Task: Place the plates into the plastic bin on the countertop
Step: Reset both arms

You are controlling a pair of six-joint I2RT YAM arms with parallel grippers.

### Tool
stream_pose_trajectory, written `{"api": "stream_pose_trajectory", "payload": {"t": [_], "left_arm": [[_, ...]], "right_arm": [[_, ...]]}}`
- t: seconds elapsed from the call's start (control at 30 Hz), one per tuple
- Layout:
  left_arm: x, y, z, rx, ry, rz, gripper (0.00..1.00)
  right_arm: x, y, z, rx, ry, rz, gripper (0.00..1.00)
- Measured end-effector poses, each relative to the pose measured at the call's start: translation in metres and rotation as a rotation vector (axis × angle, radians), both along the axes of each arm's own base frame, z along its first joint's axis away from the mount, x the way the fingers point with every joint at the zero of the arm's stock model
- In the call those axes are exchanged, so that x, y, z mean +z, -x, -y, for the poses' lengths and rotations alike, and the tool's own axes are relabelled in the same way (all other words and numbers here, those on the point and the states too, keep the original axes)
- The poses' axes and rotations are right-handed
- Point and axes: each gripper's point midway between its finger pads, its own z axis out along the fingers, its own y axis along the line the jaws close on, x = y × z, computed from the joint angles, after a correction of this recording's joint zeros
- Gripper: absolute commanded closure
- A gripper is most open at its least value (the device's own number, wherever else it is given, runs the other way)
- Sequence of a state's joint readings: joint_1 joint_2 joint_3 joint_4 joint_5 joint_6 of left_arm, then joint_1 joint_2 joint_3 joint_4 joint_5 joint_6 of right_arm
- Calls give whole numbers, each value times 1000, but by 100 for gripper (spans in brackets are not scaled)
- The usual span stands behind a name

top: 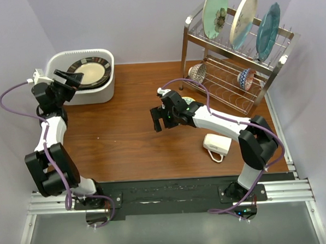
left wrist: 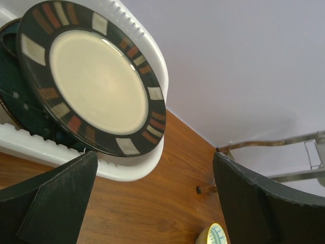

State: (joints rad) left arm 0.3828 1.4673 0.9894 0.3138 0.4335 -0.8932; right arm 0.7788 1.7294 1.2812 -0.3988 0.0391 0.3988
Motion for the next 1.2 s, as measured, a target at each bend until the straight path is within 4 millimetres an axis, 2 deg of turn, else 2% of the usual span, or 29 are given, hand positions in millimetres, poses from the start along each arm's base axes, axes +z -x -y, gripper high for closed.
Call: {"api": "stream_pose_trajectory", "payload": {"t": [0.27, 0.47, 0.67, 0.77, 1.0, 1.1, 1.2], "left_arm": [[26, 12, 36, -96, -205, 24, 0], [22, 26, 69, -180, -306, -11, 0], [9, 40, 102, -257, -374, -47, 0], [-2, 50, 118, -287, -404, -78, 0], [-25, 76, 179, -384, -514, -127, 0], [-38, 87, 190, -392, -551, -149, 0], [-57, 103, 190, -391, -575, -176, 0]], "right_arm": [[6, -2, 6, -18, 13, 21, 1], [32, -3, 22, -51, 32, 86, 1], [63, -8, 44, -106, 64, 185, 1], [71, -11, 59, -141, 112, 225, 1], [79, -18, 90, -212, 200, 271, 1], [77, -22, 107, -251, 210, 264, 1], [74, -26, 136, -311, 212, 248, 1]]}}
